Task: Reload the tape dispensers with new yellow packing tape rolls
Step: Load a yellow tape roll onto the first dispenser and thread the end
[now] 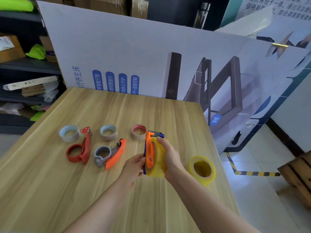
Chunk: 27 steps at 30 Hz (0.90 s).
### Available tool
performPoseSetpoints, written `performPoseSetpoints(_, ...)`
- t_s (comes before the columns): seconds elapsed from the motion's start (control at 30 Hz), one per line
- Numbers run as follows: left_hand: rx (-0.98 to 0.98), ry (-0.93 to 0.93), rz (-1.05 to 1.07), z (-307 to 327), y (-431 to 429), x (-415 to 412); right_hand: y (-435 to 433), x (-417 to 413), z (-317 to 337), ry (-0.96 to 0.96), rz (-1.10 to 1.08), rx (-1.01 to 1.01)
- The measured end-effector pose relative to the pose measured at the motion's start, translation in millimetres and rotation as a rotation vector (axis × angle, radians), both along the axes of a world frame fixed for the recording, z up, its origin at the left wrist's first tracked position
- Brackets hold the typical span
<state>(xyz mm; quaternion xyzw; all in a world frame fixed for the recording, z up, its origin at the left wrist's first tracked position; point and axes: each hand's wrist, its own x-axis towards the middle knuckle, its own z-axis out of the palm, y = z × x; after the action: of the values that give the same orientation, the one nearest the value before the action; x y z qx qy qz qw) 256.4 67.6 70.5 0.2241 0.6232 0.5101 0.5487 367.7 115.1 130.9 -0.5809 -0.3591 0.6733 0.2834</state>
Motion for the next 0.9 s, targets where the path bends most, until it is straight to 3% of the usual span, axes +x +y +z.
performPoseSetpoints(0.17, -0.089, 0.001, 0.081, -19, -35, 42, -19, 31, -26, -0.060, 0.044, -0.057)
performPoseSetpoints(0.43, -0.369, -0.004, -0.050, -46, -71, 75, -54, 61, -67, -0.123, 0.063, -0.174)
performPoseSetpoints(0.67, -0.496, -0.027, -0.064, -69, -87, 82, -71, 68, -102, -0.157, 0.032, -0.260)
performPoseSetpoints(0.9, -0.427, -0.072, -0.209, -80, -89, 82, -69, 69, -122, -0.200, 0.015, -0.281)
